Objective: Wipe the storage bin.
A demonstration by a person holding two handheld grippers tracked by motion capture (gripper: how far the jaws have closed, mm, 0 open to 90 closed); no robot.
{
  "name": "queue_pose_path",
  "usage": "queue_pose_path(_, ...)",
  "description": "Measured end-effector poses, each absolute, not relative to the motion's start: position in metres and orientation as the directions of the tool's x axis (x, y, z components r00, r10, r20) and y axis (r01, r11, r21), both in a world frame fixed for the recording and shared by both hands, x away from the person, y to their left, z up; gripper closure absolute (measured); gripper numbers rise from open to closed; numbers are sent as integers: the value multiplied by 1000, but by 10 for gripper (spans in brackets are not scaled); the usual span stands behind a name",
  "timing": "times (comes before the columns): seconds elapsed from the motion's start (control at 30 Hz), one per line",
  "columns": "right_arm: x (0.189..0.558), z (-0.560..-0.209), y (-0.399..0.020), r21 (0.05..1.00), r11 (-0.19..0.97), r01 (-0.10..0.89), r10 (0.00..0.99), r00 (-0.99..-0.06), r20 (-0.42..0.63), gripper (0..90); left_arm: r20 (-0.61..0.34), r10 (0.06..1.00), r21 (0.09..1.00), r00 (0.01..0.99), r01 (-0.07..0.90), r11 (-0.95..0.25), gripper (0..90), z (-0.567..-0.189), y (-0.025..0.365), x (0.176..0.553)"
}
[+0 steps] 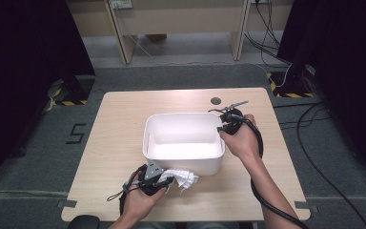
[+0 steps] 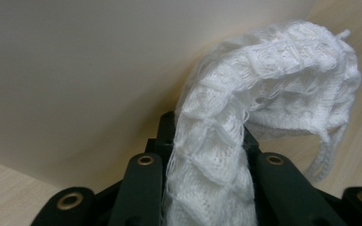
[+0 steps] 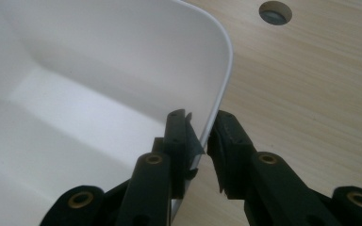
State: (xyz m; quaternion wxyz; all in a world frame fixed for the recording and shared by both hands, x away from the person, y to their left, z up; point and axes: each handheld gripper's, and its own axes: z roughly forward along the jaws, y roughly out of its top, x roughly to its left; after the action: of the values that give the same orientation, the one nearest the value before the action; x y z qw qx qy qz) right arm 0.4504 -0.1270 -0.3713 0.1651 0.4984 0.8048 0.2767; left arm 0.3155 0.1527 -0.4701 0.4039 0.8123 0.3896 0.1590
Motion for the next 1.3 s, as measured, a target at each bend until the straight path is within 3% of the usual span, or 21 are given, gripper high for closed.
queue_pose_path(0.6,450,-371,-127,611,349,711,895,-447,9,770,-66,769,753,636,537,-380,717,-490,155,319)
queue_pose_path(1.3,450,-371,-127,609,349,712,894,-447,10,770,-70,799,749,597,560,-353,716,-488,179,316)
